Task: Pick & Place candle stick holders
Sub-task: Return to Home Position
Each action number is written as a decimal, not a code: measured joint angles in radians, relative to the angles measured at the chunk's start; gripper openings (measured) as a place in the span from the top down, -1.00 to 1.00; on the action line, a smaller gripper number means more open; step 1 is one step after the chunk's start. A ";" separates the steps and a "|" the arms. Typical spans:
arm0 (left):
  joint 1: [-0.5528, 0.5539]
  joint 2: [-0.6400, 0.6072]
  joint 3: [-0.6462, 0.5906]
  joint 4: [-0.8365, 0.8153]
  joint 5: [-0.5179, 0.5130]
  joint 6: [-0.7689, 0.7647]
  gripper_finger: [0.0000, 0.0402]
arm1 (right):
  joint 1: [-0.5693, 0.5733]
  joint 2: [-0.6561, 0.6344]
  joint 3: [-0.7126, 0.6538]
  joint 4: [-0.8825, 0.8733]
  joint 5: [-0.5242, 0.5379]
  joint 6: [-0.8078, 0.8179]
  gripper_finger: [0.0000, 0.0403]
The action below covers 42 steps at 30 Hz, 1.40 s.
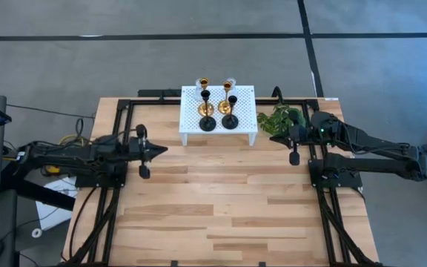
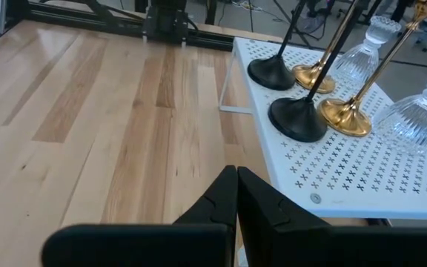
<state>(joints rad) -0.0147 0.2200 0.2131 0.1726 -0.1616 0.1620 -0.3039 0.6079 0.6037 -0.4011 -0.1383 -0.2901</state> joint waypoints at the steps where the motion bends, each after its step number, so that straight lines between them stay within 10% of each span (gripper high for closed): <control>1: -0.001 -0.018 0.000 -0.018 -0.001 0.006 0.99 | 0.000 0.000 0.000 0.000 0.000 0.000 1.00; 24: -0.001 -0.220 0.003 -0.295 0.016 -0.091 0.97 | -0.004 -0.032 0.001 0.004 0.003 0.021 1.00; 42: -0.001 -0.219 0.003 -0.315 0.017 -0.093 0.97 | -0.086 -0.404 -0.102 0.044 -0.123 0.169 1.00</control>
<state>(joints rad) -0.0158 0.0006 0.2161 -0.1425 -0.1448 0.0692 -0.3901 0.2044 0.5015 -0.3569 -0.2613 -0.1212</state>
